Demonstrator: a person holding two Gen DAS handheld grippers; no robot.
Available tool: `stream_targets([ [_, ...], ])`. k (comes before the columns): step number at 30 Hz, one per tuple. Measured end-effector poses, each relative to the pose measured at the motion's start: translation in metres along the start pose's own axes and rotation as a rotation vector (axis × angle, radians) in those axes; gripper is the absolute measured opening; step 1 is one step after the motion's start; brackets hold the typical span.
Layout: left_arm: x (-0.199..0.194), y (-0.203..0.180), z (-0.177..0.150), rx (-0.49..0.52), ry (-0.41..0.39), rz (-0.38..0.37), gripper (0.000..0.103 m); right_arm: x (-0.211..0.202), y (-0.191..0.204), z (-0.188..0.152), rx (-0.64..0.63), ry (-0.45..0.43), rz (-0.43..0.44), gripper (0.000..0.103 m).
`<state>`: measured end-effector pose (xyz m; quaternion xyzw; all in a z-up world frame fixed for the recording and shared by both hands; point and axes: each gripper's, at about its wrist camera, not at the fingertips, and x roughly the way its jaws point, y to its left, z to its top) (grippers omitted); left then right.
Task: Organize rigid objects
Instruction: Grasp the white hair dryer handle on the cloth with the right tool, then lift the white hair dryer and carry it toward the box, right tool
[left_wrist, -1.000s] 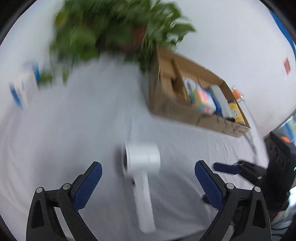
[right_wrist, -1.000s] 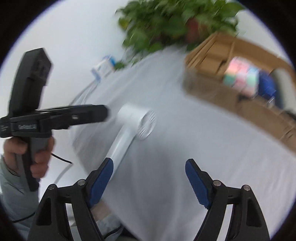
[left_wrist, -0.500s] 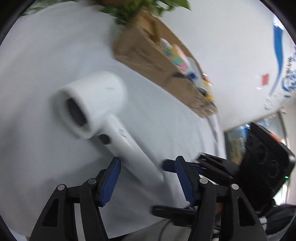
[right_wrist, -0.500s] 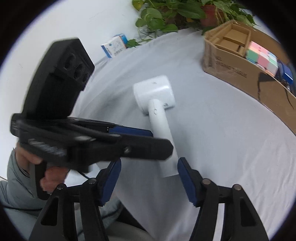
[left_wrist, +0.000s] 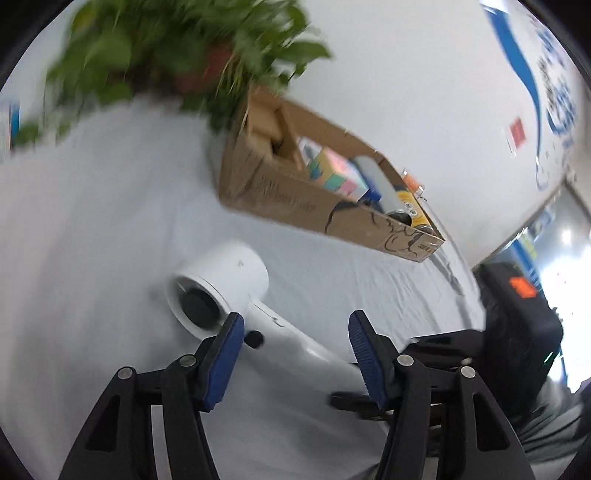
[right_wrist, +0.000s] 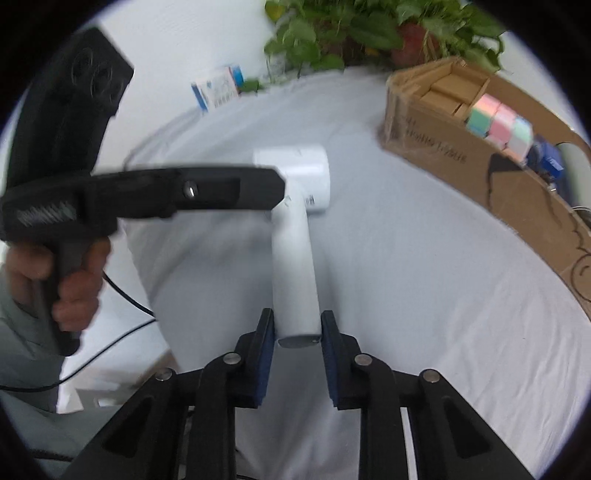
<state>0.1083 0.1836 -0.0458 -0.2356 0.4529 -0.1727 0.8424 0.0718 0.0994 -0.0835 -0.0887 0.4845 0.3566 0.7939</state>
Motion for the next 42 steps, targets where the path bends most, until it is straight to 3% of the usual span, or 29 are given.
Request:
stream_targets([
  [3,-0.021,-0.012,0.002,0.134,-0.091,0.036,0.057,-0.041,-0.001,0.01,0.014,-0.122,0.002,0.022],
  [8,-0.038,-0.002,0.006,0.098,-0.136,0.018,0.057,-0.056,0.008,0.057,-0.001,-0.251,-0.016,0.023],
  [13,-0.057,0.014,0.006,0.043,-0.195,0.029,0.058,-0.025,0.001,0.132,0.044,-0.259,-0.018,0.024],
  [15,-0.068,0.024,0.003,0.012,-0.214,0.053,0.072,0.001,-0.009,0.165,0.087,-0.208,0.024,0.026],
  [17,-0.073,0.035,0.001,-0.021,-0.235,0.081,0.075,0.011,-0.008,0.18,0.097,-0.196,0.033,0.026],
  [19,-0.075,0.043,0.002,-0.059,-0.263,0.113,0.075,0.004,-0.012,0.177,0.086,-0.235,0.045,0.032],
  [21,-0.072,0.051,0.005,-0.085,-0.274,0.105,0.075,-0.004,-0.025,0.162,0.077,-0.271,0.046,0.055],
  [22,-0.07,0.059,0.009,-0.115,-0.271,0.103,0.075,-0.007,-0.032,0.153,0.082,-0.274,0.037,0.057],
  [25,-0.063,0.084,0.02,-0.198,-0.264,0.049,0.075,0.0,-0.047,0.121,0.085,-0.209,-0.002,0.057],
  [28,-0.053,0.108,0.04,-0.261,-0.236,0.021,0.075,0.025,-0.034,0.104,0.04,-0.136,-0.01,0.057],
  [32,-0.022,0.141,0.076,-0.373,-0.063,0.046,0.07,0.057,0.0,0.103,-0.028,-0.108,-0.019,0.06],
  [33,-0.014,0.146,0.082,-0.389,-0.03,0.036,0.06,0.066,0.004,0.106,-0.024,-0.101,-0.06,0.06],
  [35,-0.003,0.15,0.095,-0.38,0.012,0.042,0.046,0.078,0.006,0.111,-0.007,-0.074,-0.098,0.056],
  [38,0.01,0.147,0.103,-0.352,0.072,0.048,0.036,0.076,0.006,0.11,0.024,-0.086,-0.111,0.055],
  [42,0.015,0.136,0.106,-0.326,0.089,0.076,0.035,0.044,0.0,0.105,0.077,-0.156,-0.15,0.054],
])
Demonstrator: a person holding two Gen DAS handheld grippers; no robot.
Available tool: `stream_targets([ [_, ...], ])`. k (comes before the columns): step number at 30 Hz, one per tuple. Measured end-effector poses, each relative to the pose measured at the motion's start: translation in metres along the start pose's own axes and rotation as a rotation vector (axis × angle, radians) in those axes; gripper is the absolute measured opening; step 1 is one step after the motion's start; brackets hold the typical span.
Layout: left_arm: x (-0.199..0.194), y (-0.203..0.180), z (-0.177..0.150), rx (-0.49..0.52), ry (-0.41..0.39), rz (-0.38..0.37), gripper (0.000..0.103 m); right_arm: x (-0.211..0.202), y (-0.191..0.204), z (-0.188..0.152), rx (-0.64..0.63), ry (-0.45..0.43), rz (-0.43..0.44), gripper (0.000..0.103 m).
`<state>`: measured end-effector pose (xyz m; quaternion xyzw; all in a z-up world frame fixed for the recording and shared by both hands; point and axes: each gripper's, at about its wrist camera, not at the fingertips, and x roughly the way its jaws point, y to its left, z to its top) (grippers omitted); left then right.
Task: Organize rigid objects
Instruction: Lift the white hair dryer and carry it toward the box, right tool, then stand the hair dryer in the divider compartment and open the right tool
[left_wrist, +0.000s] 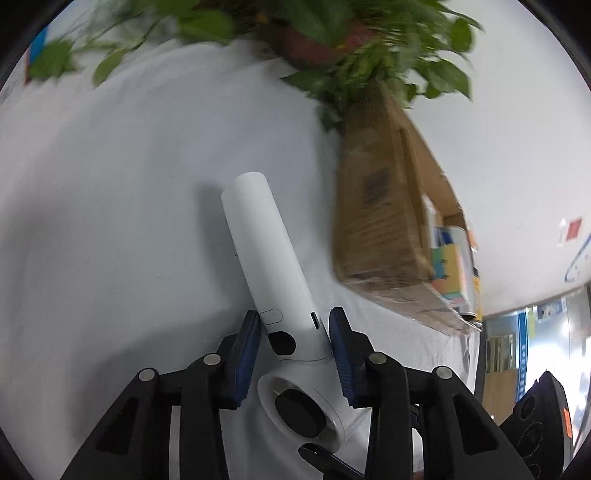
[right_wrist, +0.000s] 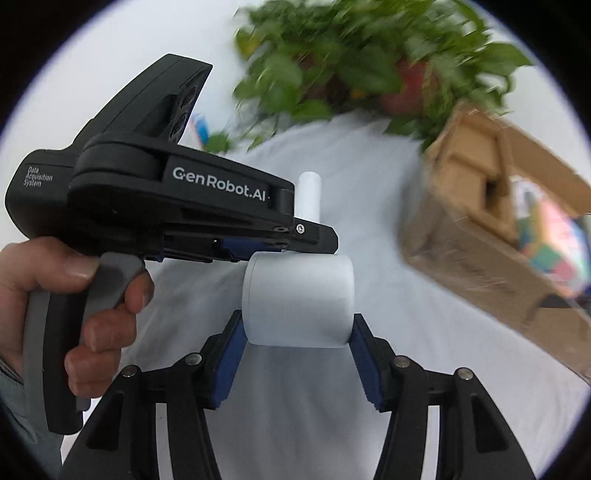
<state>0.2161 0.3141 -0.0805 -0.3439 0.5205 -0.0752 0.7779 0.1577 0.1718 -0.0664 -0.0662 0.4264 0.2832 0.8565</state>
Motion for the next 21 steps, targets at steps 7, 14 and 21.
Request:
stream_targets([
  [7,-0.022,-0.12,0.04,0.27,-0.069,-0.019,0.035,-0.062,-0.061,0.053,0.181,-0.163,-0.119,0.055],
  [14,0.054,-0.2,0.133,0.459,0.068,-0.024,0.035,-0.018,-0.154,0.102,0.376,-0.047,-0.11,0.055],
  [21,0.124,-0.197,0.193,0.47,0.2,-0.022,0.032,0.025,-0.179,0.125,0.445,0.065,-0.034,0.056],
])
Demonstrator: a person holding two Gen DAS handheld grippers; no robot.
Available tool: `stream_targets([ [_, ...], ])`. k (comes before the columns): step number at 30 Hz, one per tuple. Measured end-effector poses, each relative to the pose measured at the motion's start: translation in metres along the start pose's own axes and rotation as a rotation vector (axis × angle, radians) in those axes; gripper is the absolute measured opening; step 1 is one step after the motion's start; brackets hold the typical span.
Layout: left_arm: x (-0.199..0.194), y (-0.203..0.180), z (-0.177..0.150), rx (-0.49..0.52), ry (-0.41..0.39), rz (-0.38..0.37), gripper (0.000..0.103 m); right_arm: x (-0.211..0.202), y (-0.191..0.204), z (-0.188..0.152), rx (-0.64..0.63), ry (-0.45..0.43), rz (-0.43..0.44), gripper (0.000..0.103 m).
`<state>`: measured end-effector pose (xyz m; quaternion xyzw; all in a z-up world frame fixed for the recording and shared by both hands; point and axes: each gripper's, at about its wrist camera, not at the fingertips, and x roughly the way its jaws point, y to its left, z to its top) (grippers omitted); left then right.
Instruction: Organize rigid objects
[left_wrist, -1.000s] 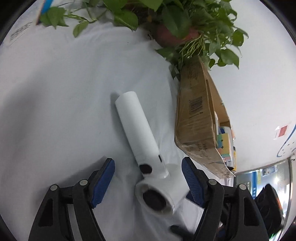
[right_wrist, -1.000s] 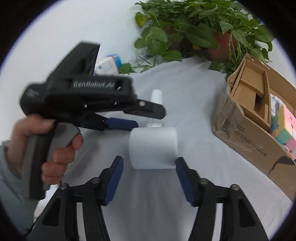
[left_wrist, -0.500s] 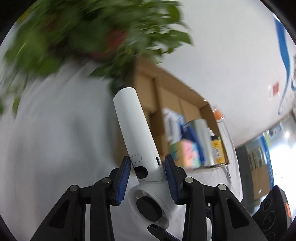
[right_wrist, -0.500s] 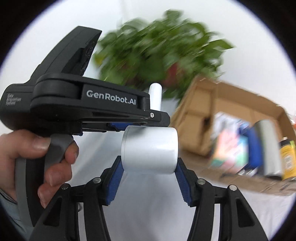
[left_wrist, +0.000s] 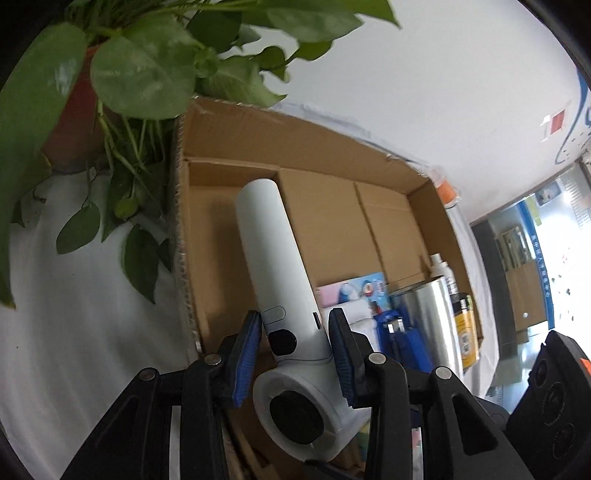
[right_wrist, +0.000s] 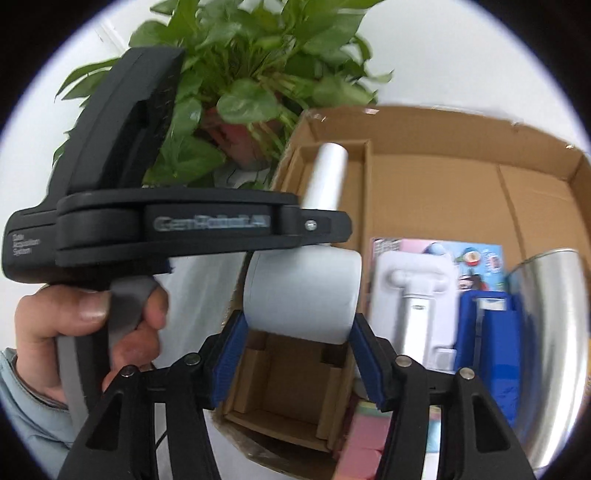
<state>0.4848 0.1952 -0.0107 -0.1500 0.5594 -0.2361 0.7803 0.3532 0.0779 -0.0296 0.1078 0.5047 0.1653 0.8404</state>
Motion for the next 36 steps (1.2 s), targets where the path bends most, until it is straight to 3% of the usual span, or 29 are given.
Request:
stream_targets([
  [3,0.007,0.009,0.002,-0.006,0.025,0.042,0.031,0.0,0.011,-0.003,-0.051,-0.005,0.015,0.057],
  [6,0.0,0.014,-0.006,-0.005,0.018,0.035,0.029,-0.005,0.011,-0.008,-0.056,-0.011,-0.005,0.057],
  [10,-0.013,0.009,-0.025,0.005,0.004,0.076,0.029,-0.042,0.011,-0.025,-0.123,-0.093,-0.037,0.057],
  [12,-0.024,0.004,-0.035,0.013,-0.021,0.093,0.029,-0.061,0.007,-0.034,-0.152,-0.133,-0.022,0.073],
  [14,-0.031,-0.003,-0.046,0.042,-0.028,0.092,0.031,-0.087,0.0,-0.052,-0.165,-0.181,-0.016,0.08],
  [21,-0.033,-0.017,-0.067,0.028,-0.048,0.145,0.031,-0.117,-0.034,-0.103,-0.149,-0.182,0.012,0.08],
  [24,-0.04,-0.023,-0.07,0.013,-0.069,0.215,0.033,-0.133,-0.042,-0.129,-0.164,-0.174,-0.023,0.085],
  [25,-0.049,-0.029,-0.075,0.026,-0.108,0.239,0.038,-0.136,-0.046,-0.134,-0.162,-0.179,-0.05,0.086],
  [26,-0.062,-0.038,-0.083,0.044,-0.168,0.259,0.061,-0.139,-0.048,-0.14,-0.156,-0.185,-0.071,0.088],
  [27,-0.072,-0.047,-0.089,0.065,-0.214,0.277,0.095,-0.143,-0.053,-0.144,-0.147,-0.197,-0.105,0.088],
  [28,-0.088,-0.062,-0.104,0.1,-0.293,0.316,0.103,-0.145,-0.057,-0.147,-0.137,-0.206,-0.133,0.088],
  [30,-0.117,-0.093,-0.141,0.155,-0.48,0.406,0.103,-0.152,-0.068,-0.154,-0.103,-0.23,-0.215,0.088],
  [32,-0.14,-0.127,-0.2,0.187,-0.742,0.47,0.103,-0.161,-0.082,-0.159,-0.06,-0.263,-0.273,0.088],
  [34,-0.138,-0.148,-0.237,0.201,-0.803,0.47,0.103,-0.169,-0.095,-0.163,-0.028,-0.29,-0.307,0.088],
  [36,-0.124,-0.163,-0.262,0.187,-0.772,0.467,0.103,-0.178,-0.111,-0.169,0.001,-0.317,-0.352,0.088],
])
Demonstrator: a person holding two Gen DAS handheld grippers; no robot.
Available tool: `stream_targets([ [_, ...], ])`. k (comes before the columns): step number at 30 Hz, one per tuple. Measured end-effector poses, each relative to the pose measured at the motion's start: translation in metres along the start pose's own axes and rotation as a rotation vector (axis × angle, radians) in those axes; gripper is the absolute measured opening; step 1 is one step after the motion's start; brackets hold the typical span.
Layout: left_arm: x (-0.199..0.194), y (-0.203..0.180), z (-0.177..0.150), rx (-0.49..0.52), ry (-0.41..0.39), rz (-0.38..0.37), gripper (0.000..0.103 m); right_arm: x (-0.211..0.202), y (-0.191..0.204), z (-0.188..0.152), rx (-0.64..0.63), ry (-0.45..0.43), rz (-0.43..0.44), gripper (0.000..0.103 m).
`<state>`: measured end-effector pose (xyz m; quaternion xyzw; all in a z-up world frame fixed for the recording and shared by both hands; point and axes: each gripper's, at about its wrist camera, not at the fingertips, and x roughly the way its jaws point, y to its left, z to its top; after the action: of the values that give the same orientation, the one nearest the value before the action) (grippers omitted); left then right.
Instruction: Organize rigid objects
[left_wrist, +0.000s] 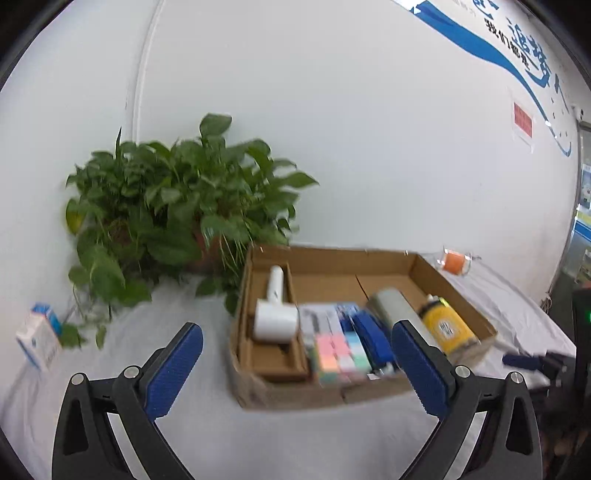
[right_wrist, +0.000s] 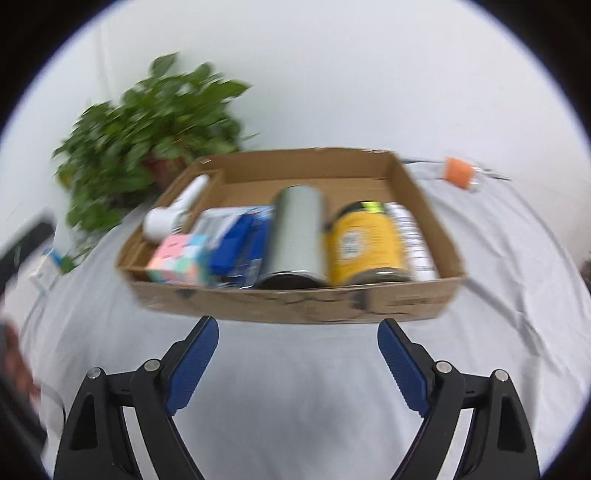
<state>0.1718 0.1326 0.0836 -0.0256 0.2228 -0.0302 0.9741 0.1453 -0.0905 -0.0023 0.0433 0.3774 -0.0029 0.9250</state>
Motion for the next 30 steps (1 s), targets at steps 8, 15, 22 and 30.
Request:
stream_targets([
  [8,-0.002,-0.065,-0.053,-0.054,0.101,0.046,0.103,-0.011,-0.037,-0.006,0.014,-0.03,-0.069,0.088],
  [15,0.003,-0.094,-0.05,0.01,0.114,0.092,0.103,-0.019,-0.04,-0.006,-0.013,-0.059,-0.086,0.088],
  [22,-0.003,-0.107,-0.053,0.019,0.124,0.1,0.103,-0.023,-0.037,-0.008,-0.033,-0.06,-0.081,0.088],
  [30,0.005,-0.111,-0.056,0.028,0.162,0.078,0.103,-0.02,-0.032,-0.008,-0.053,-0.053,-0.091,0.088],
])
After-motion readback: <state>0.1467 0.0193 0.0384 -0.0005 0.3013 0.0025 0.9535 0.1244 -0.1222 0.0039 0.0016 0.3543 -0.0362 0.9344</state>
